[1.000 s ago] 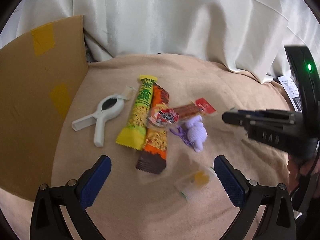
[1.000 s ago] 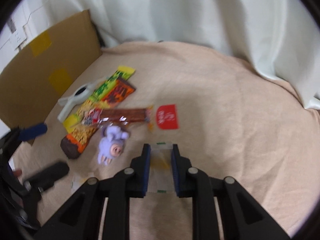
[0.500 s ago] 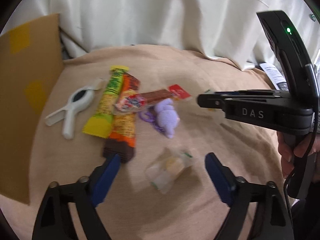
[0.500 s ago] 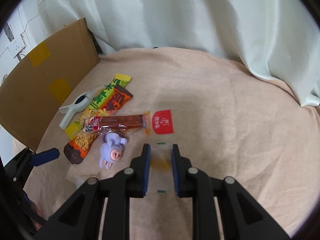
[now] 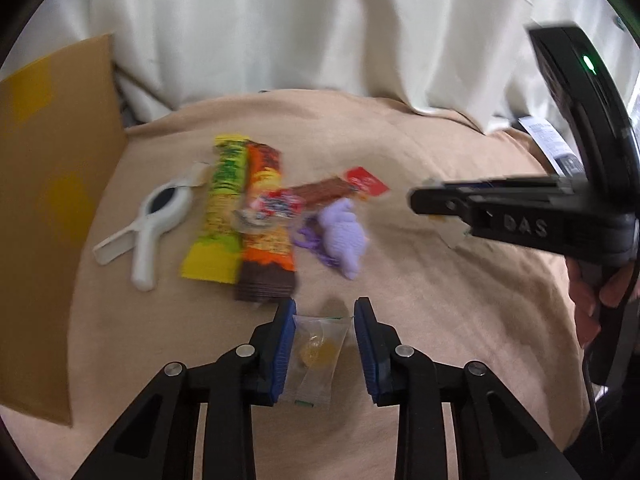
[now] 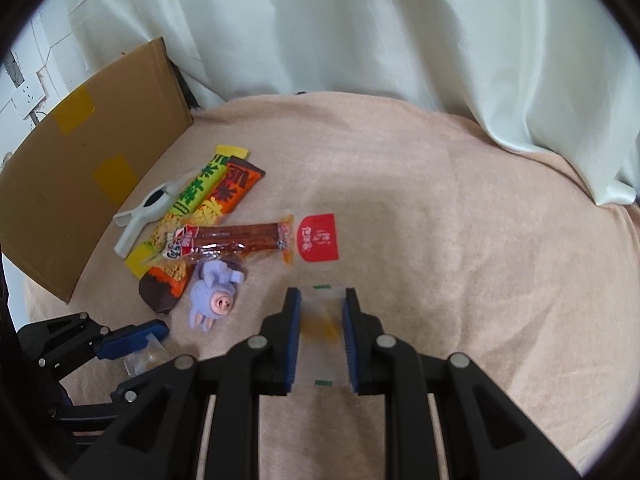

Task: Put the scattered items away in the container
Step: 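Lower the left gripper onto the other clear candy wrapper and close, then carry both clear wrappers over the box and open both grippers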

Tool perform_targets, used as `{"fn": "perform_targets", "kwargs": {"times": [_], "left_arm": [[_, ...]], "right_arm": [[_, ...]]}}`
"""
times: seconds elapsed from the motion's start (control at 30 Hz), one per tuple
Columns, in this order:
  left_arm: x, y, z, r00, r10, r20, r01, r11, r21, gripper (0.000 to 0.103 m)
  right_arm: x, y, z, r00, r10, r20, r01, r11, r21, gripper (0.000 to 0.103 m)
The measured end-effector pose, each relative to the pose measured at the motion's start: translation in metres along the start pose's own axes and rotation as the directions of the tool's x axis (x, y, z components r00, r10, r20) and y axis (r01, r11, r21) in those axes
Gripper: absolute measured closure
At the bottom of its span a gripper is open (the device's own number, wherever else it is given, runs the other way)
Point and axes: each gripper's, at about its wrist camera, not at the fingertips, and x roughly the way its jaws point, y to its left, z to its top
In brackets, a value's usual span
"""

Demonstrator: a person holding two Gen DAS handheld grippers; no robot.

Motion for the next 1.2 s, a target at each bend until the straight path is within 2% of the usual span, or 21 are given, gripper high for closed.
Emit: {"fn": "perform_targets", "kwargs": {"times": [0.1,0.2,0.37,0.67,0.73,0.8,0.87,1.03,1.2], "left_arm": [[0.005,0.005,-0.003,0.999,0.004,-0.037,-0.004,1.0,-0.012,0.071],[0.002,0.004,-0.005,1.0,0.004,-0.029,-0.004,1.0,-0.021,0.07],[0.001,0.0,-0.009,1.0,0.024,-0.013,-0.023,0.999,0.022,0.066],[-0.002,-0.004,-0.01,0.999,0.044,0.016,-0.044,0.998,0.033,0.066],[-0.003,-0.003,-0.008,1.0,0.028,0.01,-0.028,0.999,0.034,0.067],[-0.004,0.001,-0.005,1.0,0.004,0.005,-0.004,1.0,0.023,0.074],[-0.005,0.003,-0.004,1.0,-0.004,0.006,0.004,1.0,0.028,0.075],[-0.016,0.011,0.008,0.999,0.003,0.054,-0.003,1.0,0.001,0.074],[-0.025,0.015,0.024,0.995,0.003,0.102,-0.002,1.0,-0.003,0.074]], "right_arm": [[0.001,0.001,-0.001,1.0,0.005,-0.005,-0.005,1.0,-0.004,0.079],[0.002,0.0,0.0,1.0,0.009,-0.011,-0.009,1.0,0.004,0.079],[0.002,0.004,0.002,1.0,0.016,-0.007,-0.016,1.0,-0.001,0.079],[0.009,0.009,0.0,0.999,0.02,-0.03,-0.021,1.0,-0.023,0.079],[0.01,0.008,-0.001,0.999,0.011,-0.035,-0.012,1.0,-0.029,0.079],[0.011,0.006,-0.001,0.999,0.013,-0.043,-0.014,1.0,-0.026,0.079],[0.012,0.005,-0.001,0.999,0.015,-0.048,-0.017,1.0,-0.027,0.079],[0.011,0.007,-0.001,0.998,0.041,-0.051,-0.042,0.999,-0.024,0.079],[-0.006,0.007,0.004,0.999,0.035,0.012,-0.035,0.999,-0.027,0.079]]}}
